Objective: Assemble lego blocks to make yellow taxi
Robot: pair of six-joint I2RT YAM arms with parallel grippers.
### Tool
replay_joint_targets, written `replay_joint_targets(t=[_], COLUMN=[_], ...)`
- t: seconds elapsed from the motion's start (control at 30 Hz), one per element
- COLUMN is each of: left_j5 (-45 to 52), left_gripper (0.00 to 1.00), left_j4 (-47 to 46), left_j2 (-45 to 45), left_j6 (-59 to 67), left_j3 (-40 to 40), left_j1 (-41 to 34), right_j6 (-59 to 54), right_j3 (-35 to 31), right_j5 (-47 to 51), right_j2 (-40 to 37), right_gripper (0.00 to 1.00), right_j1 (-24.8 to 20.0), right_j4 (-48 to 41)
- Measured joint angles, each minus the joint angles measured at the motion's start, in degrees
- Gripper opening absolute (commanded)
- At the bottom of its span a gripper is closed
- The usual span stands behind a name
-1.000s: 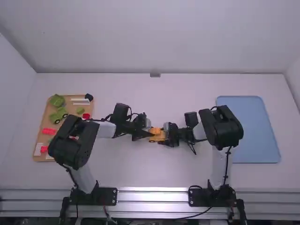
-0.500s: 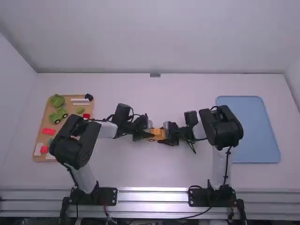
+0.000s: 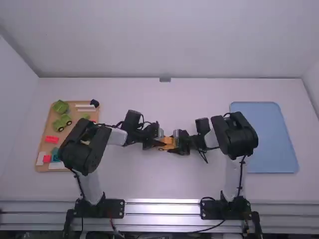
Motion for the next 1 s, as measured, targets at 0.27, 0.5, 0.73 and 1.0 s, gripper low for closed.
replay_joint_targets(t=[0.27, 0.5, 0.73, 1.0], left_j5=[-0.3, -1.0, -8.7, -12.9], left_gripper=[0.02, 0.02, 0.02, 0.45], left_j4=[-2.8, -7.7, -9.7, -11.1], left_j2=[0.0, -0.2, -2.3, -2.9], left_j6=[1.8, 4.6, 4.3, 3.5], left_j3=[0.8, 2.0, 2.4, 3.0], left_j1=[0.0, -0.5, -3.6, -4.8], right_j6=[-0.1, -0.2, -0.3, -0.1], right_j3=[0.0, 0.0, 0.0, 0.0], right_j5=[0.1, -0.2, -0.5, -0.2], right_j2=[0.0, 0.0, 0.0, 0.0], right_gripper=[0.57, 0.57, 0.57, 0.57], right_j1=[0.0, 0.4, -0.3, -0.3], right_j4=[0.0, -0.3, -0.6, -0.3])
